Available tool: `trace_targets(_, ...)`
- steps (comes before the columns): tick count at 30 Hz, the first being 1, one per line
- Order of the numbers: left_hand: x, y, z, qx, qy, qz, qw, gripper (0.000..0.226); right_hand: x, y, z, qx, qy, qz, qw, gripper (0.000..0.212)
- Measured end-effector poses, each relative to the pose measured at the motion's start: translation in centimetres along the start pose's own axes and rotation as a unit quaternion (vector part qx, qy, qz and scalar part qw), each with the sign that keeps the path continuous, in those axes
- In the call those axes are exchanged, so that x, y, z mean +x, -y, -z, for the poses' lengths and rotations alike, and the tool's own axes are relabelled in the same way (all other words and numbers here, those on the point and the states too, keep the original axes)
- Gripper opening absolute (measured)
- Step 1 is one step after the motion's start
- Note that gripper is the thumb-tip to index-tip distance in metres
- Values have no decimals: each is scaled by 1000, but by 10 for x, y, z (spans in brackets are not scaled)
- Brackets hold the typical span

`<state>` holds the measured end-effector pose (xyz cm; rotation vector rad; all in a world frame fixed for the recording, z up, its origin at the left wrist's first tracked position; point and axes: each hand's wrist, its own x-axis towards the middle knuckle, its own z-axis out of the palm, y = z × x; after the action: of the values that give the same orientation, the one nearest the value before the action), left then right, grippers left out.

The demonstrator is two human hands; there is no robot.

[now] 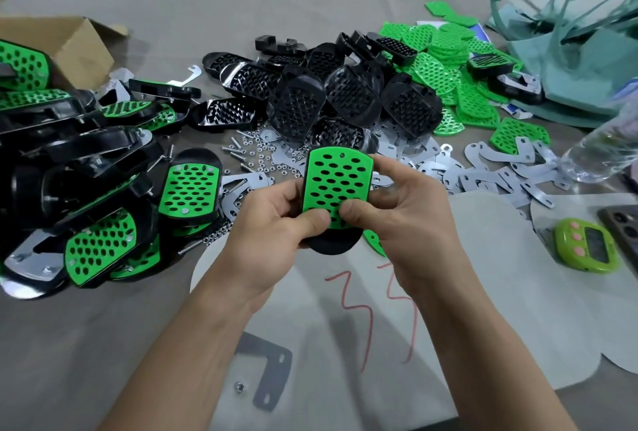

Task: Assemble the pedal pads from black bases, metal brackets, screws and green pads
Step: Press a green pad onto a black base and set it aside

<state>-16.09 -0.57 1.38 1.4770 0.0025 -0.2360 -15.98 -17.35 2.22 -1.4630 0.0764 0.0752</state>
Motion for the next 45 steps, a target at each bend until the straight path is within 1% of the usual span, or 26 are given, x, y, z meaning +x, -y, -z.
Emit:
trace_targets(5,-3,5,-7,-22,-20,0,1000,38,1,0,1,-23,9,-1,1000,51)
trace_targets(8,0,9,-6,17,-29,29,999,34,2,-4,1,-31,-1,-12,999,51)
trace_targets(10,4,10,-1,63,-16,35,997,40,1,-8,2,-17,-4,-25,1000,52)
trace_targets(12,8,8,2,74,6,25,997,44,0,-12,3,-2,-7,-37,999,53)
trace_targets(14,11,5,0,30,-17,18,999,39,-1,-15,2,-3,-6,-45,999,54)
trace_targets(16,13,4,-5,-11,-50,16,999,20,-3,-18,0,-7,2,-48,999,54)
trace_targets(17,12,4,-8,-19,-56,20,998,16,-4,-18,-1,-6,3,-50,999,55)
trace_targets(20,11,6,-18,-38,-65,36,997,30,-5,-21,-6,-2,2,-53,999,60)
trace_targets(21,11,6,-20,-41,-77,33,996,30,-6,-22,-7,2,0,-55,998,62)
trace_targets(27,12,10,-21,-22,-130,-14,991,17,-6,-23,-11,11,-1,-51,999,67)
trace_targets(33,10,5,-18,-41,-131,-15,990,16,-7,-20,-13,-2,1,-43,999,68)
trace_targets(36,10,4,-15,-50,-130,-9,990,16,-7,-17,-12,-50,26,-33,998,58)
trace_targets(39,9,6,-14,-53,-132,-16,990,17,-1,-11,-7,-127,64,-34,989,35)
trace_targets(40,8,6,-14,-55,-130,-20,990,17,2,-8,-6,-134,61,-32,989,27)
trace_targets(42,6,6,-16,-51,-122,-29,991,17,4,-3,-8,-152,46,-13,987,24)
trace_targets(43,5,5,-17,-46,-117,-34,992,17,3,-3,-11,-148,39,-4,988,24)
trace_targets(45,4,5,-17,-25,-101,-40,994,18,-1,-6,-16,-101,21,10,995,22)
